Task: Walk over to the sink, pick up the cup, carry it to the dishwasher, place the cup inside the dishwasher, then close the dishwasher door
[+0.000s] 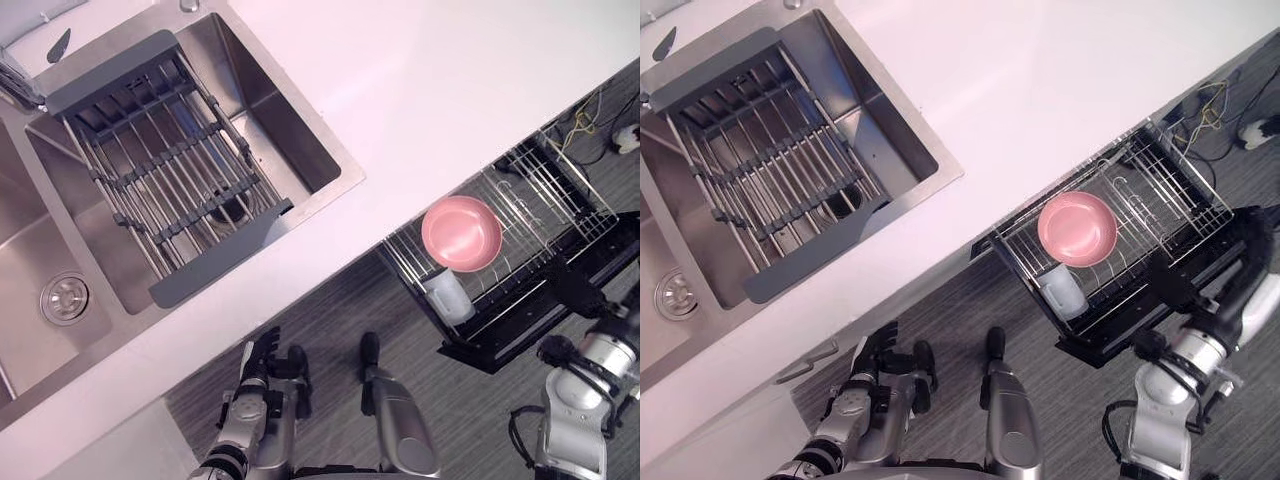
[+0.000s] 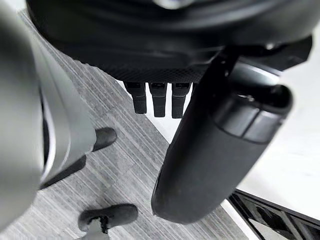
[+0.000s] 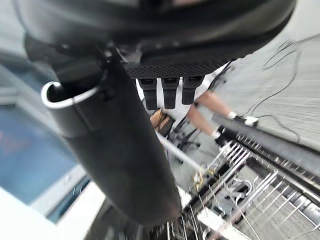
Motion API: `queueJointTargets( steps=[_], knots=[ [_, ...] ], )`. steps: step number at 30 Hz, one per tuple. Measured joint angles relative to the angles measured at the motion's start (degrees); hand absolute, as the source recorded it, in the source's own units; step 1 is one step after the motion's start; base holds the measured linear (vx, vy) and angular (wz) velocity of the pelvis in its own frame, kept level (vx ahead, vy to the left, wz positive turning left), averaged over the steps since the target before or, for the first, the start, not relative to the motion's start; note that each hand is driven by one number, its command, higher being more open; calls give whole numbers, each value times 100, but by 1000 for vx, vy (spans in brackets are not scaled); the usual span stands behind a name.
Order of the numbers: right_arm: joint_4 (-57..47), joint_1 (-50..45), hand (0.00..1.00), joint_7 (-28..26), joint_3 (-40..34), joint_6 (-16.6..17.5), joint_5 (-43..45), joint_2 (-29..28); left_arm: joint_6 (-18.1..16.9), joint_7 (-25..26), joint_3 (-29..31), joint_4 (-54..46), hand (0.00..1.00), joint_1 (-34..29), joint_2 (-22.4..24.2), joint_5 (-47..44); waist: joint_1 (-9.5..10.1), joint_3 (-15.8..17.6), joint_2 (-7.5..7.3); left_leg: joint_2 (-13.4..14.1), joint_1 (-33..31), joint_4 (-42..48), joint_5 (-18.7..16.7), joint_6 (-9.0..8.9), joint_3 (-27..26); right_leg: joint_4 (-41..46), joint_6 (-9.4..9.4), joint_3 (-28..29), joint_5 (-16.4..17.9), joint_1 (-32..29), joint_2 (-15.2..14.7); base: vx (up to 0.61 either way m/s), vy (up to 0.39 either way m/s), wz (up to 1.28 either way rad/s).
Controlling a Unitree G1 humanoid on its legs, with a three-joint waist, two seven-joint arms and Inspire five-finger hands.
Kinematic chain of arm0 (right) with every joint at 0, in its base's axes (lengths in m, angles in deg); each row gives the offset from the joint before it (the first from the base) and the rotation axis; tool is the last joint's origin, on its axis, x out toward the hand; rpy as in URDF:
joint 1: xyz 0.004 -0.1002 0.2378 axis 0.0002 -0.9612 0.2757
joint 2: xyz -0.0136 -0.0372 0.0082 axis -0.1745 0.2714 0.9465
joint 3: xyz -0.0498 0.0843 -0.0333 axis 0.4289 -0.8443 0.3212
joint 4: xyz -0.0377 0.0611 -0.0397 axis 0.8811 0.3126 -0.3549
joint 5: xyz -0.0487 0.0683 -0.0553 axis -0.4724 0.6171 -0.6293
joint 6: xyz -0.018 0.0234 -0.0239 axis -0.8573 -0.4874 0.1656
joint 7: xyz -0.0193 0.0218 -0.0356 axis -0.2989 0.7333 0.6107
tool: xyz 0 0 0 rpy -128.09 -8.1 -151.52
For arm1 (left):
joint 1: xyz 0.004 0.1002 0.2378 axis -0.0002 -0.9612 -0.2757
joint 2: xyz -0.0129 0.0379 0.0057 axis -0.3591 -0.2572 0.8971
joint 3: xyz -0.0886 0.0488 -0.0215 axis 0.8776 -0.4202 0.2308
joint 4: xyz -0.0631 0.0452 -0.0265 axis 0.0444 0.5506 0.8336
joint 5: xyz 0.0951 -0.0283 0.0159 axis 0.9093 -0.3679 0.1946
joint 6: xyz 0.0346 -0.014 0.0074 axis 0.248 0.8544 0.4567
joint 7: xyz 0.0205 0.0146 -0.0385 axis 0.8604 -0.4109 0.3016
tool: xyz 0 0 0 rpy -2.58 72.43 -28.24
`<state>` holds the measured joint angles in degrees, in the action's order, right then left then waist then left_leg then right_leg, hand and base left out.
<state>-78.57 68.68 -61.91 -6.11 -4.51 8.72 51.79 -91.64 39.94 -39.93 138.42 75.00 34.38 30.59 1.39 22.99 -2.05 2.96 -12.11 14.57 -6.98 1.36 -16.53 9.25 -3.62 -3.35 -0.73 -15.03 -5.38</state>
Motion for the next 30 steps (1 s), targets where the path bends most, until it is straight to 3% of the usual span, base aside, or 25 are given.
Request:
queueJointTargets(
  steps=[6,16,25,30],
  knots=[
    [385,-771,90,-171,-103,76,1004,-579,97,-55,122,21,90,-184,71,0,-92,-292,-36,39,146,170,-193,-43,12,198,-6,-20,246,128,10,72,6,0],
    [2064,-719,90,-1127,-51,99,3634,-526,111,-90,248,-1,90,-213,83,-24,-85,-295,-35,102,180,439,-418,-50,-28,608,5,-1,504,106,13,-3,-1,-2],
    [2496,-712,90,-1802,854,50,4078,-127,111,-189,240,-76,90,-222,-21,-25,-47,-292,-37,139,72,597,-535,-51,-62,710,-4,52,577,-25,24,5,1,-2],
    [2634,-685,90,-1893,1132,41,4327,-8,111,-208,226,-93,90,-234,-131,-26,-36,-286,-44,143,62,593,-548,-74,-67,726,-2,72,592,-57,28,1,-1,-1]
  ],
)
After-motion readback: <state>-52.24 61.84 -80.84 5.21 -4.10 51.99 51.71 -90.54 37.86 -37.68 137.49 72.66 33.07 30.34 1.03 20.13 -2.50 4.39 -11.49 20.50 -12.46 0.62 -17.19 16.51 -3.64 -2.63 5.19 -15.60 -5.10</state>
